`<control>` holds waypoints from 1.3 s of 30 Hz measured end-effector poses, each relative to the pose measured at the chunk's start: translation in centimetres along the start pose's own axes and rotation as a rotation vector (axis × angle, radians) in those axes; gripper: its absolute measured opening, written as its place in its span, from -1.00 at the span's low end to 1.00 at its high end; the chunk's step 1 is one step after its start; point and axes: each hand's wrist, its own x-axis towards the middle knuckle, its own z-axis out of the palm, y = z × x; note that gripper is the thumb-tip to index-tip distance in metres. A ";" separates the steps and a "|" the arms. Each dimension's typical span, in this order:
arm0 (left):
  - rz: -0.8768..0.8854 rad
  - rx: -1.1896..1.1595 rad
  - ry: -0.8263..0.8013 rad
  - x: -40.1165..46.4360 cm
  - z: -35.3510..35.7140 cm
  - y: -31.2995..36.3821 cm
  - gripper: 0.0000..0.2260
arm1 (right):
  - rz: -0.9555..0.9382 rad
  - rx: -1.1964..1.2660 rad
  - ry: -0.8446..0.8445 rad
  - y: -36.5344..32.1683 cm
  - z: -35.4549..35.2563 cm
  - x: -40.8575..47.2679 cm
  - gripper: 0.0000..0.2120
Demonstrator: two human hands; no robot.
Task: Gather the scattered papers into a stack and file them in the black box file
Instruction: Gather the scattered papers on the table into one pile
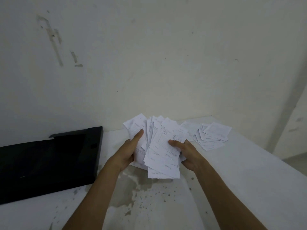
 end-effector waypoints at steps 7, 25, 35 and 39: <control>0.066 0.115 0.162 0.6 -0.5 -0.5 -0.45 | 0.080 -0.135 -0.085 -0.5 -0.2 -0.7 -0.70; -0.035 0.076 0.130 -0.7 -0.2 -0.6 -0.30 | -0.011 -0.219 -0.072 0.3 0.1 0.5 -0.63; -0.001 0.097 0.206 -1.7 -4.1 -1.4 -0.66 | -0.067 -0.424 -0.078 -0.6 3.9 2.8 -0.56; 0.090 0.156 0.407 -3.3 -7.9 -0.9 -0.70 | -0.070 -0.910 0.116 1.1 2.1 4.1 -0.51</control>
